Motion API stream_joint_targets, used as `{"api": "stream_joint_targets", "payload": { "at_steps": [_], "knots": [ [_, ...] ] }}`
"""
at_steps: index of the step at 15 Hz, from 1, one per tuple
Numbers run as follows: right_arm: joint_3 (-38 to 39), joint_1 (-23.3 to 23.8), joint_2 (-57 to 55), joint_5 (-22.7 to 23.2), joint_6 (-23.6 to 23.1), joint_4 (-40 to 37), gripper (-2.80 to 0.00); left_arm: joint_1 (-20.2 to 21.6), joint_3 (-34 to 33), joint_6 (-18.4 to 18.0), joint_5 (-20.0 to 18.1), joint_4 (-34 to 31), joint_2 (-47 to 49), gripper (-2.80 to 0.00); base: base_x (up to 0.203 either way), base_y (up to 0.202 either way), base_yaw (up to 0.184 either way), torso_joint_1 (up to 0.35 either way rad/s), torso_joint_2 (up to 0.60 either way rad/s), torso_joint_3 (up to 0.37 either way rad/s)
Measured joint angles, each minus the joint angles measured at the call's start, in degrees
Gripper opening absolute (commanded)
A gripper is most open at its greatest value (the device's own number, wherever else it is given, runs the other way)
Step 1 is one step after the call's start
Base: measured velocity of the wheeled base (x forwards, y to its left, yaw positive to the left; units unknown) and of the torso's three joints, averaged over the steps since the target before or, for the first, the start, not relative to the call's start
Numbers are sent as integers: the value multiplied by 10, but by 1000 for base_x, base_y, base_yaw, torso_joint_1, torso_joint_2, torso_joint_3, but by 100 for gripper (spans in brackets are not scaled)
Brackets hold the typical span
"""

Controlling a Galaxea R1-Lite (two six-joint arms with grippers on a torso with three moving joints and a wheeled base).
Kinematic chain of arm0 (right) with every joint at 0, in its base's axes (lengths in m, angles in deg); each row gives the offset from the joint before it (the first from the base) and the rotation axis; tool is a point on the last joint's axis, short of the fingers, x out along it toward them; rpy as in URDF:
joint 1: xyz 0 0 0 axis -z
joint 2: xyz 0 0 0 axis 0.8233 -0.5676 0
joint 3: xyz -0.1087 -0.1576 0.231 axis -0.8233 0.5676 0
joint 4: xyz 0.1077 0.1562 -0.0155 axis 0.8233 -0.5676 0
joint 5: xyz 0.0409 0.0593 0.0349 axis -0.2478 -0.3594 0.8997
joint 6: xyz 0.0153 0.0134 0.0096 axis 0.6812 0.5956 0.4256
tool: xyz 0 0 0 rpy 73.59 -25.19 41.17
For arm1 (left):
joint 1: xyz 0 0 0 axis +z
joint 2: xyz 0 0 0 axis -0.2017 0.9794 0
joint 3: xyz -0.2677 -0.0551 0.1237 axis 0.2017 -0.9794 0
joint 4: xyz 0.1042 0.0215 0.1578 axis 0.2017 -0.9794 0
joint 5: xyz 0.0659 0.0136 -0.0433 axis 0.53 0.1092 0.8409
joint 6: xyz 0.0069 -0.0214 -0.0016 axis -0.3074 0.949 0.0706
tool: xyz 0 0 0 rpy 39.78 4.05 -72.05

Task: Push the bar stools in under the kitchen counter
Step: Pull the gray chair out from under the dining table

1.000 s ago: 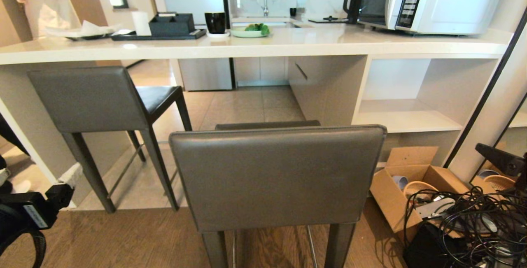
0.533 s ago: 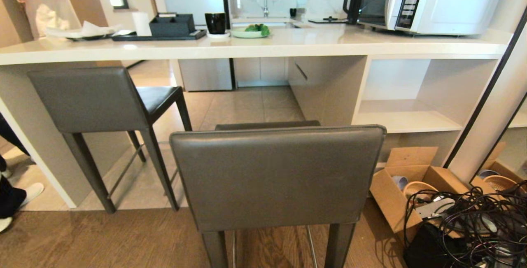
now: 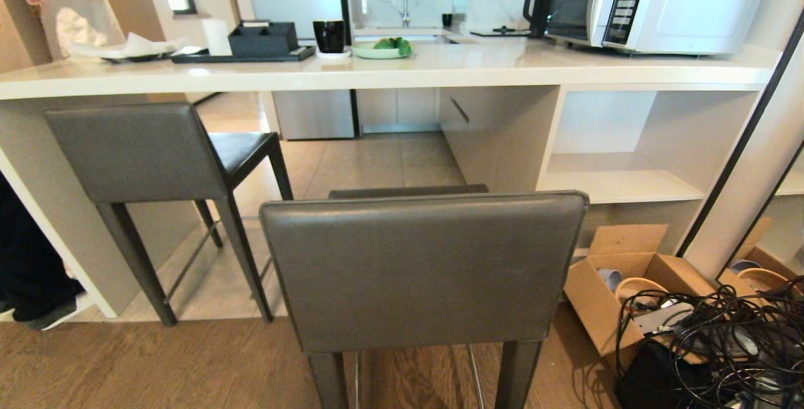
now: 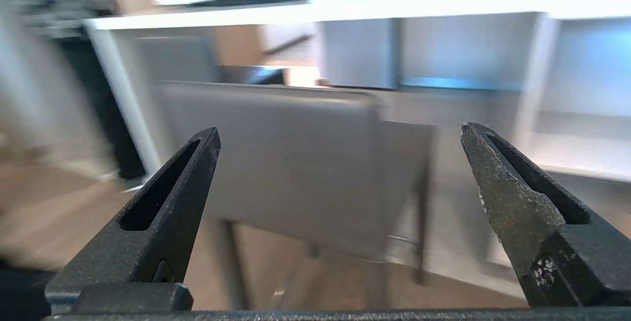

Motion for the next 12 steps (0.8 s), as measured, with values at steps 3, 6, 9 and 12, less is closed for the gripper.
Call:
{"api": "stream_joint_targets", "payload": {
  "at_steps": [3, 6, 9, 12],
  "knots": [
    [-27, -45, 44, 0, -1, -78, 0, 1, -41, -8, -53, -96, -60, 0, 0, 0, 0, 0, 0, 0],
    [-3, -51, 113, -14, -10, -146, 0, 0, -86, -15, -55, -95, -77, 0, 0, 0, 0, 0, 0, 0],
    [43, -50, 173, -84, -73, -200, 0, 0, -103, -9, -55, -88, -82, 0, 0, 0, 0, 0, 0, 0],
    [72, -50, 195, -116, -106, -208, 0, 0, -106, -4, -52, -107, -84, 0, 0, 0, 0, 0, 0, 0]
  ]
}}
